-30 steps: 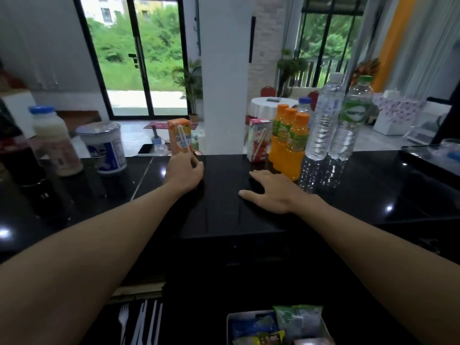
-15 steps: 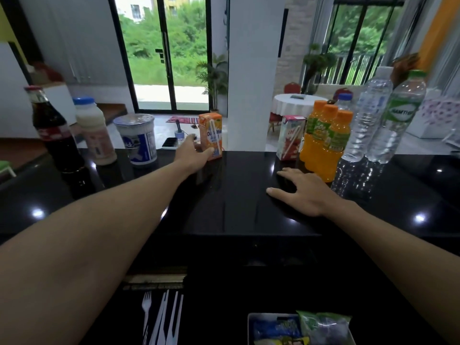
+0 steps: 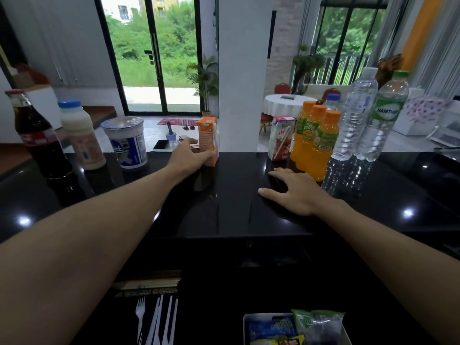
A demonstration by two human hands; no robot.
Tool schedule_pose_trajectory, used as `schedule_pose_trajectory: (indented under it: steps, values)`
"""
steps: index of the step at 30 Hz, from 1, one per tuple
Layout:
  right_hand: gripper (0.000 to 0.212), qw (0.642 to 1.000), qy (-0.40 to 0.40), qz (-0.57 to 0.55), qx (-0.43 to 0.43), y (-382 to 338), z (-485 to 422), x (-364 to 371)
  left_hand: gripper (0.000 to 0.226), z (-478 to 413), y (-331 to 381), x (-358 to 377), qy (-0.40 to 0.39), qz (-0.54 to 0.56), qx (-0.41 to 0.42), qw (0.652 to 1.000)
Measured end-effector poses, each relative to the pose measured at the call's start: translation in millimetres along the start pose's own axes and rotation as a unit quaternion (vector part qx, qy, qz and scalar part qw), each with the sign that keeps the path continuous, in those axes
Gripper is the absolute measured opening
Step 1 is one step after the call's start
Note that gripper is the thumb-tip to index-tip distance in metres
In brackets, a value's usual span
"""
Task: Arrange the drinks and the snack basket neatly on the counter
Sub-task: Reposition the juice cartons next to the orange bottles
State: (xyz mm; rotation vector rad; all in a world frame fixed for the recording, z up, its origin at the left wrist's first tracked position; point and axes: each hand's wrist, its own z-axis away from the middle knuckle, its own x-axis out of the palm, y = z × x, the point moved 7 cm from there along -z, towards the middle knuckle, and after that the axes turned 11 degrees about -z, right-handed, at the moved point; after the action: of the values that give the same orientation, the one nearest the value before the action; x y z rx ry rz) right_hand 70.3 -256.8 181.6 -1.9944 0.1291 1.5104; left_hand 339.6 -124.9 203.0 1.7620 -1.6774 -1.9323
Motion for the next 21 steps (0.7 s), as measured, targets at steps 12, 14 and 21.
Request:
schedule_pose_trajectory:
  steps: [12, 14, 21]
  values:
    - [0.106, 1.0, 0.006, 0.003, -0.003, 0, 0, -1, 0.051, 12, 9, 6, -0.067, 0.025, 0.049, 0.996]
    - [0.107, 1.0, 0.005, 0.002, -0.002, -1, 1, -1, 0.045, 14, 10, 7, -0.092, 0.037, 0.056, 0.994]
    - [0.097, 1.0, 0.004, 0.0, -0.006, -3, 2, -2, 0.034, 15, 9, 5, -0.098, 0.035, 0.059, 0.993]
